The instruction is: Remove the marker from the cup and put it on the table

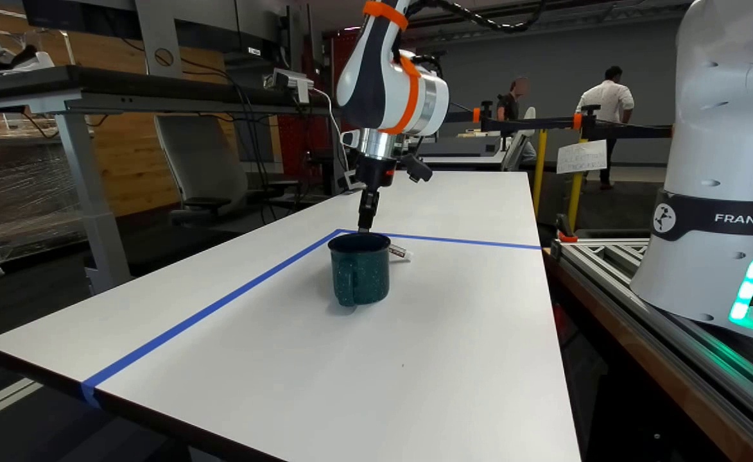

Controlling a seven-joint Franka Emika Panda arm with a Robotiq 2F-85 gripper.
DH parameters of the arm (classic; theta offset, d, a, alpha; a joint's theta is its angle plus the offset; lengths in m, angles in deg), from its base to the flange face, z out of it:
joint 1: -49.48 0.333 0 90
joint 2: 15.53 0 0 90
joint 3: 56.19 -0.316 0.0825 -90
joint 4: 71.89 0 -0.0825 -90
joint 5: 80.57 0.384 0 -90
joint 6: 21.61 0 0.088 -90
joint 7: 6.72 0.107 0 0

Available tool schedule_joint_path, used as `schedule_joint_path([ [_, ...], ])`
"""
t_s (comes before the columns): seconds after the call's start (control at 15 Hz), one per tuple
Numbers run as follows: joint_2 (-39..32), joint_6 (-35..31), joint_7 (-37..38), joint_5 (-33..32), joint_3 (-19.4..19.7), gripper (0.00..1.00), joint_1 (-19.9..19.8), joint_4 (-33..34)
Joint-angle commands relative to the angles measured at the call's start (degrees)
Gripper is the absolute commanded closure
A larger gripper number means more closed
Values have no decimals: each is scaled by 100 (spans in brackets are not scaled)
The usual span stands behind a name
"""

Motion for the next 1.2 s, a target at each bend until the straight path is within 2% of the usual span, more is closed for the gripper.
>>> schedule_joint_path([
  [0.0,-94,-236,-449,314,-449,49,-383,148],
  [0.27,287,51,-147,195,-386,18,-311,14],
  [0.4,576,276,213,29,-152,2,-100,-103],
  [0.67,1337,922,1005,-313,96,0,195,-334],
  [0.8,1753,1187,1661,-688,190,0,368,-465],
  [1.07,2190,1672,3452,-1909,508,0,616,-685],
  [1.13,2312,2009,3896,-2180,523,0,672,-663],
])
